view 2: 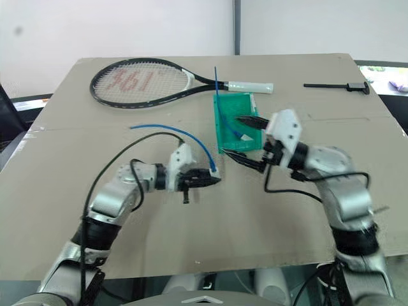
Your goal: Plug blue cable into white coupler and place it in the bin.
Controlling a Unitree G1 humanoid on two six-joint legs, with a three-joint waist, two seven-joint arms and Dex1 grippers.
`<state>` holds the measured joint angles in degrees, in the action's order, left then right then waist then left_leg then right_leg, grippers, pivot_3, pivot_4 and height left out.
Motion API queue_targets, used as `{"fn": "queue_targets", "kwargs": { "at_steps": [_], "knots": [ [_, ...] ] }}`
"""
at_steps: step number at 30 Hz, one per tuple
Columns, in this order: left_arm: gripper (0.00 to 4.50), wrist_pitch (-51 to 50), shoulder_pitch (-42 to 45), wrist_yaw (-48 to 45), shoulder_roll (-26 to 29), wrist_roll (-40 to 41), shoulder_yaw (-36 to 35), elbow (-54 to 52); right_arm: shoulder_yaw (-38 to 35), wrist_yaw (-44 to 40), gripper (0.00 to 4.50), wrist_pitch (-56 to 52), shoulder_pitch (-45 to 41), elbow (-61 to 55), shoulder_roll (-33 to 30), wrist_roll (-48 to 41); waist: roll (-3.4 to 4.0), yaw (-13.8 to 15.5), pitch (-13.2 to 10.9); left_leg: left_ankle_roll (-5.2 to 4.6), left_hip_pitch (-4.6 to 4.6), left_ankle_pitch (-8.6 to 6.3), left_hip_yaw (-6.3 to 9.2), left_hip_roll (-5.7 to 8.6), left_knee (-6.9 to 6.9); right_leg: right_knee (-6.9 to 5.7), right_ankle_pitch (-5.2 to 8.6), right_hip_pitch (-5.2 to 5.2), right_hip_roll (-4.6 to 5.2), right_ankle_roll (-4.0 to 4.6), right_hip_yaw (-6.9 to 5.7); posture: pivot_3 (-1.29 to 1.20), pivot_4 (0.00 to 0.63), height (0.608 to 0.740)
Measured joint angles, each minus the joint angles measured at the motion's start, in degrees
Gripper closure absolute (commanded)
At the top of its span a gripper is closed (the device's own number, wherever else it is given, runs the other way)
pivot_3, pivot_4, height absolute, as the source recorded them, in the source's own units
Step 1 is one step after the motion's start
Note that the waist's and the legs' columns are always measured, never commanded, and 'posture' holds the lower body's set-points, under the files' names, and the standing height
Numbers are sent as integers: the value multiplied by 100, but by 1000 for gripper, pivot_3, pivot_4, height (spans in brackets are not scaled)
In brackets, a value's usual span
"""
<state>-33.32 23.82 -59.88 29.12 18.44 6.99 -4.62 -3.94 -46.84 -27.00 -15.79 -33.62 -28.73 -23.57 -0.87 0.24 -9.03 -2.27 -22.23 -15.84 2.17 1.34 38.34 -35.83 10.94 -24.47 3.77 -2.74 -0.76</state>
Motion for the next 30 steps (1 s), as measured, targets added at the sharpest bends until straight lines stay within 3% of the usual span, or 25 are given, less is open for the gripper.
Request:
{"fn": "queue_targets", "kwargs": {
  "at_steps": [5,8,14,17,22,27,30],
  "knots": [
    [4153,-1563,1258,816,-427,579,-468,39,-420,857,555,-373,1185,-710,-98,180,-16,69,-13,-4,2,2,-4,14,24,-2,-1,14,0,-13,4,0,150,740],
    [4153,-2245,2100,1111,-709,770,-497,576,-645,1239,555,-415,1727,-968,-56,313,-23,45,-21,-4,35,2,-14,12,25,-2,11,43,-5,-36,11,0,150,740],
    [4153,-2426,3932,2052,-1548,334,-467,3051,-768,1876,555,-416,2828,-1503,234,537,-28,31,-26,-4,40,2,-13,27,18,-1,10,48,-14,-35,12,0,150,740],
    [2652,-1945,4673,2076,-1934,57,-395,4665,-728,2143,495,-394,3038,-1621,377,640,-30,10,-29,-4,38,2,-21,31,16,4,11,43,-14,-36,20,0,150,740],
    [155,-1372,5111,1973,-2002,-281,-364,5891,-658,2320,495,-387,3189,-1772,400,742,-33,-37,-34,-4,27,2,-17,30,6,3,11,27,-14,-34,20,0,150,740],
    [59,-1729,5222,1508,-1680,-329,-311,5582,-638,2386,495,-380,3246,-1835,419,758,-33,-71,-41,-4,27,2,-22,20,7,1,13,26,-11,-38,24,0,150,740],
    [59,-2069,4368,984,-1112,-9,-323,3753,-573,2386,495,-328,3171,-1778,428,756,-26,-146,-46,-1,40,2,-32,1,-1,-3,3,25,-13,-20,39,0,150,740]
  ]
}}
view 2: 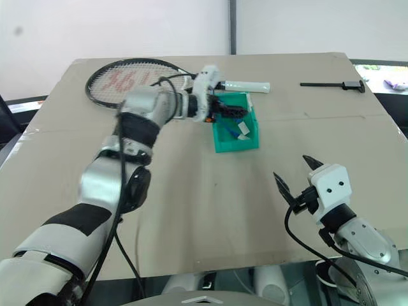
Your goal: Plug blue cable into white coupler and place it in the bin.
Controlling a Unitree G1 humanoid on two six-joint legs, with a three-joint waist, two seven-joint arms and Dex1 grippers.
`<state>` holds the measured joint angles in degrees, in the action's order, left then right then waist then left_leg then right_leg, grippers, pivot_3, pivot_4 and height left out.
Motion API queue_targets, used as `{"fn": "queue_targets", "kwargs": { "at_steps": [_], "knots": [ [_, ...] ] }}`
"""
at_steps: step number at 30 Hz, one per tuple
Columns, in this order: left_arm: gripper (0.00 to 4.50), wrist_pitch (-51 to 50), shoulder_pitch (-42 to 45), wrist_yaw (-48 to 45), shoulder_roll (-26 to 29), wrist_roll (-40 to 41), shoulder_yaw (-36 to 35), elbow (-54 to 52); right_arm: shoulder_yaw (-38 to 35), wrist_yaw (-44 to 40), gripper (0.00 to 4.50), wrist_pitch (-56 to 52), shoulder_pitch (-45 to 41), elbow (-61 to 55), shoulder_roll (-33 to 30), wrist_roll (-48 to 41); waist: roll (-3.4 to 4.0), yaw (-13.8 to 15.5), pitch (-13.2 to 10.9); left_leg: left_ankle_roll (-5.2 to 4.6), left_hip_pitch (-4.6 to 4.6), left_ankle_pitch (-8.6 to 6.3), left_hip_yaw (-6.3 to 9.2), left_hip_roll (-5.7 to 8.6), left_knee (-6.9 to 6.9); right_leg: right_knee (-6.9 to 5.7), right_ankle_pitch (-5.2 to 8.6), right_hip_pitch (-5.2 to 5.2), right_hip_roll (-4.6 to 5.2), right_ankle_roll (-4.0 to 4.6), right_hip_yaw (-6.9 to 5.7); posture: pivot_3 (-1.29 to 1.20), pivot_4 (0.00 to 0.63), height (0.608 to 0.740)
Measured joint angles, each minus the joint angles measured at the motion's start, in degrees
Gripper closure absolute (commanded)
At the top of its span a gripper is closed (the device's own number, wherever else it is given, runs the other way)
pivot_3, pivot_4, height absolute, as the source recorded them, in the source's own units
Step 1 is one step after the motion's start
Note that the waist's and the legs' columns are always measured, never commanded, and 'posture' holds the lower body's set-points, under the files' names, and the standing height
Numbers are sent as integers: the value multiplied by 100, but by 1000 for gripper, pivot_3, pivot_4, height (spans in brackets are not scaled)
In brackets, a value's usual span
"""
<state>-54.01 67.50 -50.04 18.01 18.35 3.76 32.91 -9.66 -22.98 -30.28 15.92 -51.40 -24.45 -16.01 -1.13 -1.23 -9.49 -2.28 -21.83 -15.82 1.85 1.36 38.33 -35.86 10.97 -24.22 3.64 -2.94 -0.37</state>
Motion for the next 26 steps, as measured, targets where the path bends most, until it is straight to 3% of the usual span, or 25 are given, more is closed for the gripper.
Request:
{"fn": "queue_targets", "kwargs": {
  "at_steps": [2,5,10,17,26],
  "knots": [
    [59,175,-520,6,57,148,-243,-789,25,-29,495,58,-64,93,-12,2,2,26,1,3,-1,1,2,-4,0,1,-2,-1,2,4,-1,0,150,740],
    [59,1025,-2155,-87,399,267,-472,-2596,82,-211,495,199,-295,466,-120,-32,6,36,2,29,2,14,-1,-5,-1,1,-3,-4,4,7,21,0,150,740],
    [59,1509,-3877,17,748,551,-1082,-4105,59,-699,495,453,-615,1081,-394,-236,3,171,-4,4,-3,0,2,4,7,3,-4,-1,13,9,6,0,150,740],
    [59,2117,-6516,-213,1224,881,-1792,-5281,-374,-1751,495,930,-484,2060,-1084,-554,5,209,-5,0,-1,-2,6,4,6,6,10,4,16,31,-4,0,150,740],
    [59,2891,-8552,-294,1387,907,-2346,-5964,-932,-2509,495,1292,-143,2714,-1475,-814,6,206,-4,-2,14,-2,5,-7,10,6,23,20,36,10,-12,0,150,740]
  ]
}}
